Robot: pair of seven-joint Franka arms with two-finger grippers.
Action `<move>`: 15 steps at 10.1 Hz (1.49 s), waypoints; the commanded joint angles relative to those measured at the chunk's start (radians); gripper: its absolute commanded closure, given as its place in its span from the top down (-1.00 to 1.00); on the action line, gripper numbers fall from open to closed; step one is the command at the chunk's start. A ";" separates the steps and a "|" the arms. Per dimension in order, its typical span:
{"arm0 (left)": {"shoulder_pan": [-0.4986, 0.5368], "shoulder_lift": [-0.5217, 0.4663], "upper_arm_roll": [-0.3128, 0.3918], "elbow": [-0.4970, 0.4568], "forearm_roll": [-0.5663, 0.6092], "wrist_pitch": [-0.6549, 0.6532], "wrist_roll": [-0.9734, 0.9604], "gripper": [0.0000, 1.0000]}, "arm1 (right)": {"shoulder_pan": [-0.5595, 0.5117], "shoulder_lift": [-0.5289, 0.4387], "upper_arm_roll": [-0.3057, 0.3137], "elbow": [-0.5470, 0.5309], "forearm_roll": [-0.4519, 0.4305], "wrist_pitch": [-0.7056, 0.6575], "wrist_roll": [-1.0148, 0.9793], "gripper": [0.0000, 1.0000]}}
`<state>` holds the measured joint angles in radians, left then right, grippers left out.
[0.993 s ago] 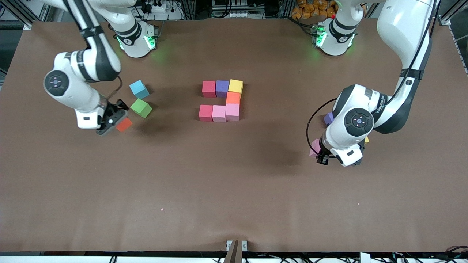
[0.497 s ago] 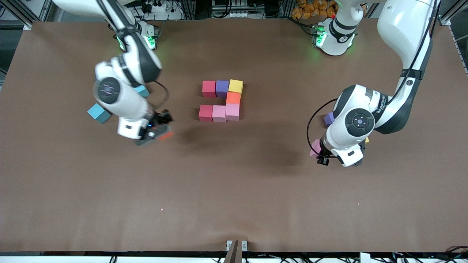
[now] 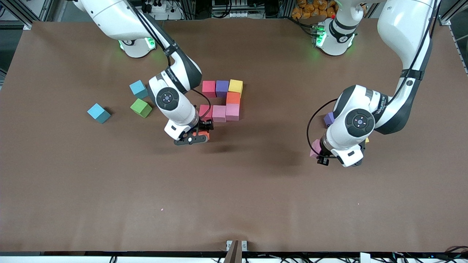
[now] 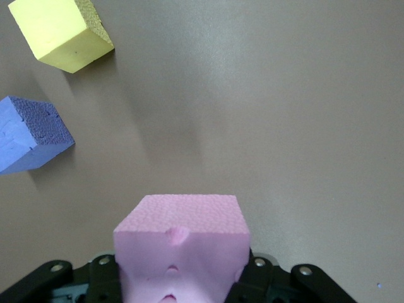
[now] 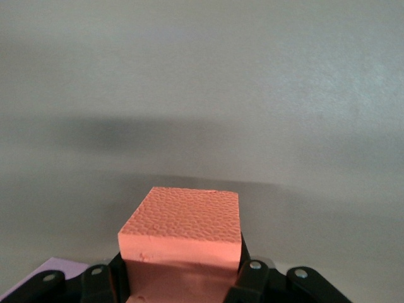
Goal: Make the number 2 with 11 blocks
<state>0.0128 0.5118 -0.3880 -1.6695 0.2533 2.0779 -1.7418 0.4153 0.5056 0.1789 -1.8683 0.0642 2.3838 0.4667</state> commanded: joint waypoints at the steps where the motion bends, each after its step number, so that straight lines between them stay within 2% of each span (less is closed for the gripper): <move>1: 0.003 0.007 -0.002 0.011 -0.022 -0.007 0.022 -0.94 | 0.013 0.007 -0.007 -0.005 0.020 0.001 0.081 -0.60; 7: 0.001 0.010 -0.002 0.011 -0.020 -0.007 0.039 -0.94 | 0.043 0.050 -0.007 -0.031 0.020 0.041 0.101 -0.59; 15: -0.002 0.010 0.000 0.011 -0.020 -0.007 0.039 -0.95 | 0.053 0.044 0.002 -0.068 0.020 0.040 0.124 -0.55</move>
<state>0.0120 0.5194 -0.3881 -1.6694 0.2533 2.0779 -1.7247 0.4589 0.5595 0.1836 -1.9221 0.0652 2.4143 0.5781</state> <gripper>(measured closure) 0.405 0.441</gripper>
